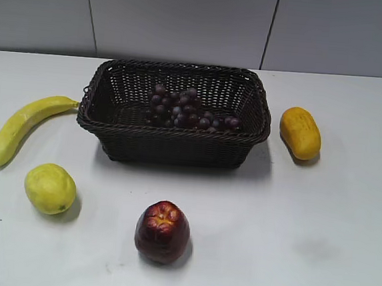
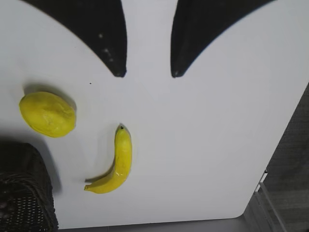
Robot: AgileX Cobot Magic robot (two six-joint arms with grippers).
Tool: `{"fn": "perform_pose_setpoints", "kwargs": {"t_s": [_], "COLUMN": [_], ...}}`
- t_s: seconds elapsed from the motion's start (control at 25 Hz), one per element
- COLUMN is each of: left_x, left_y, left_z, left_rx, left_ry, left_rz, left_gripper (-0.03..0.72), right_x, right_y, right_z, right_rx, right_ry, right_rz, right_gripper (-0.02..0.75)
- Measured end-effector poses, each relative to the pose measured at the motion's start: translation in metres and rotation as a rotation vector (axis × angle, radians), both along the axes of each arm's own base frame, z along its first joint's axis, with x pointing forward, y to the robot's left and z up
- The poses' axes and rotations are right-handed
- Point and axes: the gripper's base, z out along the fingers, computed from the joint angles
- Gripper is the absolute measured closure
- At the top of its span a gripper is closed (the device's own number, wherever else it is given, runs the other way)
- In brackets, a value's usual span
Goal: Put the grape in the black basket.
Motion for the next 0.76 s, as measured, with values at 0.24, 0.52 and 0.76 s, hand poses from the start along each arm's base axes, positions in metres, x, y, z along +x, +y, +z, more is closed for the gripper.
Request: {"fn": "perform_pose_setpoints", "kwargs": {"t_s": [0.24, 0.52, 0.76], "left_x": [0.0, 0.0, 0.0], "left_y": [0.0, 0.0, 0.0], "left_z": [0.0, 0.0, 0.0], "left_rx": [0.0, -0.001, -0.001], "left_ry": [0.0, 0.0, 0.0], "left_rz": [0.0, 0.0, 0.0], "left_gripper": [0.455, 0.455, 0.455], "right_x": [-0.026, -0.029, -0.029], "right_y": [-0.004, -0.004, -0.004], "right_z": [0.002, 0.002, 0.002], "right_rx": [0.025, 0.035, 0.037], "right_ry": [-0.166, -0.183, -0.183], "right_rz": [0.0, 0.004, 0.005], "right_gripper": [0.148, 0.148, 0.148]}}
